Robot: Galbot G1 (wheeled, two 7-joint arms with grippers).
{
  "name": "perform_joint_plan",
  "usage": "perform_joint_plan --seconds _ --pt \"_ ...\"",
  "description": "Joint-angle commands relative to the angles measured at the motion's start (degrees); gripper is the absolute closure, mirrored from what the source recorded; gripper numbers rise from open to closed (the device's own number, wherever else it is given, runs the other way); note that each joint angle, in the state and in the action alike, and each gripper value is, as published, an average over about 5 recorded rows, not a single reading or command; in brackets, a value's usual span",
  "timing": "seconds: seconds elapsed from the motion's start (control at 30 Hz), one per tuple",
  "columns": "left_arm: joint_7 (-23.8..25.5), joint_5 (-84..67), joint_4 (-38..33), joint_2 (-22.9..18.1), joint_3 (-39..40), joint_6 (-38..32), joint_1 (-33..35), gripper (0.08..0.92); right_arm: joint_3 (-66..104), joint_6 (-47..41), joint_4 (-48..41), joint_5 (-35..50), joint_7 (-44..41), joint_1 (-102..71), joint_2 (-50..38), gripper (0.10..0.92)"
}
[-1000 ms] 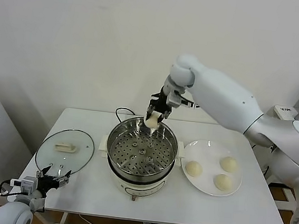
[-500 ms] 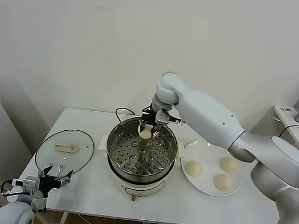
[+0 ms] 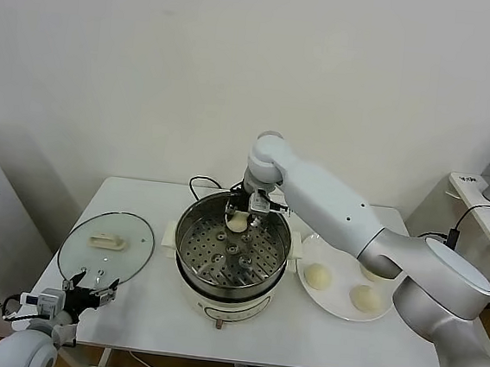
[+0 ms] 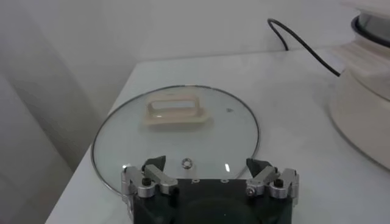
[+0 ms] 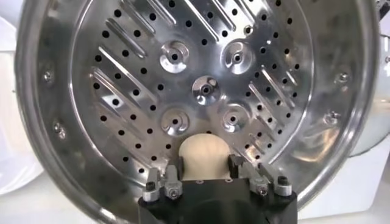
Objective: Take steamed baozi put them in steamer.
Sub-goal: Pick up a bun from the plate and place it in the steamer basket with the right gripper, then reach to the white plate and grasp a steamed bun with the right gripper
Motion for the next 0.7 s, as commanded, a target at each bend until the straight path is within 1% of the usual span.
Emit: perform_joint_plan --seconds 0.03,0.23,0.33,0.43,0.53,0.7 --pt "0.0 0.0 0.0 0.0 0.0 0.0 0.0 0.177 0.7 2.8 -0.3 -0.7 1.3 -1.0 0.3 0.421" --pt "0.0 0.0 -0.2 0.1 -0.2 0.1 0.1 0.177 -0.9 2.8 0.8 8.1 1.2 2.6 -2.0 0.256" --pt "0.0 0.0 -0.3 0.1 -0.3 0.1 0.1 0.177 -2.9 2.8 0.2 17.0 0.6 7.8 -4.4 0.212" --pt "-0.1 0.0 -0.5 0.3 -0.4 0.2 0.1 0.177 -6.9 1.6 -0.9 27.2 -1.1 14.3 -7.8 0.204" --pt "-0.1 -0.1 -0.7 0.3 -0.4 0.3 0.1 0.177 -11.3 -3.0 -3.4 37.5 -3.2 19.5 -11.4 0.203" --pt "-0.1 -0.2 -0.8 0.4 -0.4 0.5 0.0 0.177 -16.8 -14.2 -8.5 47.4 -5.3 24.1 -15.9 0.203"
